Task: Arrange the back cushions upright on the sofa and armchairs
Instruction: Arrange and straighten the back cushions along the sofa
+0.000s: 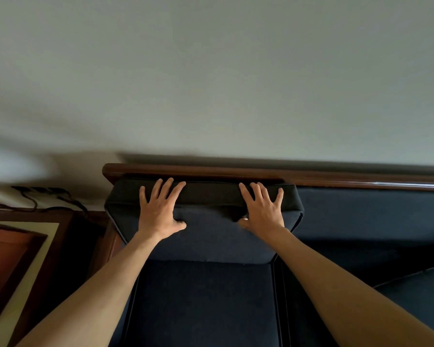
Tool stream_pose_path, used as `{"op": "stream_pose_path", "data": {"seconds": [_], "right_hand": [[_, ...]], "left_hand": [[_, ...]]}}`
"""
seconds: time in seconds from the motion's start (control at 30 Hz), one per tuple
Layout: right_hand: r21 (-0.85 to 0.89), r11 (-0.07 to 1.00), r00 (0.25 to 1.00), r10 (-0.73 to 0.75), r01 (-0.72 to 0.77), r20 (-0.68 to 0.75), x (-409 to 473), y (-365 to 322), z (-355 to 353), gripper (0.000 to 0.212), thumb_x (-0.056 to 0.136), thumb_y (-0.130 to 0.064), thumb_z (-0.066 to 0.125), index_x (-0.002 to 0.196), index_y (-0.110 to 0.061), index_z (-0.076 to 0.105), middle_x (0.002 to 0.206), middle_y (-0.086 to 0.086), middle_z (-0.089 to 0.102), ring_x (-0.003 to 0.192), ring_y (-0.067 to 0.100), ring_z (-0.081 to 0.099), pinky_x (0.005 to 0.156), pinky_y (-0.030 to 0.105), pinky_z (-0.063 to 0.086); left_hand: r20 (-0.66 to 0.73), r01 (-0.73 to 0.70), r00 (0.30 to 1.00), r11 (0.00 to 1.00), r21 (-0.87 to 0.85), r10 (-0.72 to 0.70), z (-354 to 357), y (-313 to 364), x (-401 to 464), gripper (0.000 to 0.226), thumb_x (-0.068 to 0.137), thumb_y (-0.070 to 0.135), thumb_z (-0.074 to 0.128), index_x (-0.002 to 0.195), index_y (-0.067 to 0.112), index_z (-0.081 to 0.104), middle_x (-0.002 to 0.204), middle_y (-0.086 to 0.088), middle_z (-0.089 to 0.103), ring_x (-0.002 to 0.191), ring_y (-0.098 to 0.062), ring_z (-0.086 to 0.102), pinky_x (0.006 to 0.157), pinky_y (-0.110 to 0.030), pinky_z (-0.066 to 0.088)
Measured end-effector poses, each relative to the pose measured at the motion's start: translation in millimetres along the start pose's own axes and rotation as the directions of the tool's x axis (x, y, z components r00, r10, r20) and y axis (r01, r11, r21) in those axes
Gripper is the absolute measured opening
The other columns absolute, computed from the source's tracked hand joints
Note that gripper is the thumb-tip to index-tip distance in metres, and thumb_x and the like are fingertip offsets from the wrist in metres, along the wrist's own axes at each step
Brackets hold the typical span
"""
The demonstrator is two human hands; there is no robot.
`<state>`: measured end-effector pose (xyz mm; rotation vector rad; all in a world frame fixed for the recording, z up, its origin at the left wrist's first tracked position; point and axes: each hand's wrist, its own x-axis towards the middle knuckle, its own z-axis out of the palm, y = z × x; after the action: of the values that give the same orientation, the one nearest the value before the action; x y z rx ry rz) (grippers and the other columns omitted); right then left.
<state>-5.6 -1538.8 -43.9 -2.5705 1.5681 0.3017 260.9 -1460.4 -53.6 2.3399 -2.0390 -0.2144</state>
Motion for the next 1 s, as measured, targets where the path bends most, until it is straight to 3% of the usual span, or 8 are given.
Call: {"op": "stream_pose_path", "data": {"seconds": [0.23,0.5,0.77,0.9,1.0], "right_hand": [[0.008,0.998,0.998,-0.058,0.058,0.006,-7.1,-15.2,-5.5,0.097,0.092,-0.045,0.06,0.156,-0.024,-0.011,0.164,0.013,0.0,0.152,0.03,-0.005,0.115,0.069,0.002],[0.012,0.999,0.999,-0.049,0.049,0.022,-1.3,2.2,3.1,0.096,0.094,-0.043,0.058,0.155,-0.025,-0.013,0.165,0.012,-0.004,0.152,0.029,-0.009,0.115,0.068,0.0],[0.005,0.999,0.967,-0.044,0.044,0.249,-5.1,2.3,-12.6,0.102,0.093,-0.038,0.062,0.154,-0.021,-0.018,0.164,0.013,-0.013,0.151,0.031,-0.017,0.114,0.069,0.0],[-0.007,0.998,0.928,-0.055,0.061,0.369,-13.0,4.5,-37.2,0.102,0.09,-0.036,0.064,0.156,-0.015,-0.011,0.165,0.012,-0.013,0.151,0.029,-0.015,0.114,0.069,0.001],[0.027,0.998,0.94,-0.058,0.052,0.336,-26.6,10.0,-67.9,0.08,0.093,-0.034,0.06,0.156,-0.012,0.015,0.164,0.013,0.007,0.152,0.029,0.0,0.117,0.066,0.008]], "left_hand": [[0.009,-0.002,1.0,0.999,-0.041,0.002,-9.7,-43.9,-3.1,0.11,0.057,0.051,0.081,0.15,0.042,0.024,0.16,0.003,0.026,0.149,-0.022,0.017,0.115,-0.056,0.014],[0.033,0.026,0.999,0.999,0.03,-0.027,-6.6,-24.2,1.8,0.112,0.061,0.049,0.083,0.153,0.038,0.019,0.162,-0.001,0.018,0.15,-0.026,0.009,0.116,-0.061,0.009],[0.186,0.112,0.973,0.985,0.134,-0.136,-16.8,8.0,-4.5,0.11,0.077,0.035,0.078,0.155,0.028,0.002,0.164,-0.005,0.002,0.151,-0.028,-0.003,0.117,-0.061,0.005],[0.251,0.15,0.955,0.988,0.048,-0.157,-37.5,35.2,-11.5,0.087,0.084,0.015,0.073,0.154,0.022,0.021,0.161,-0.006,0.019,0.15,-0.027,0.01,0.118,-0.058,0.01],[0.25,0.127,0.963,0.989,-0.072,-0.106,-67.3,53.1,-13.5,0.066,0.085,0.018,0.071,0.144,0.02,0.043,0.151,-0.005,0.041,0.143,-0.024,0.031,0.117,-0.055,0.018]]}}
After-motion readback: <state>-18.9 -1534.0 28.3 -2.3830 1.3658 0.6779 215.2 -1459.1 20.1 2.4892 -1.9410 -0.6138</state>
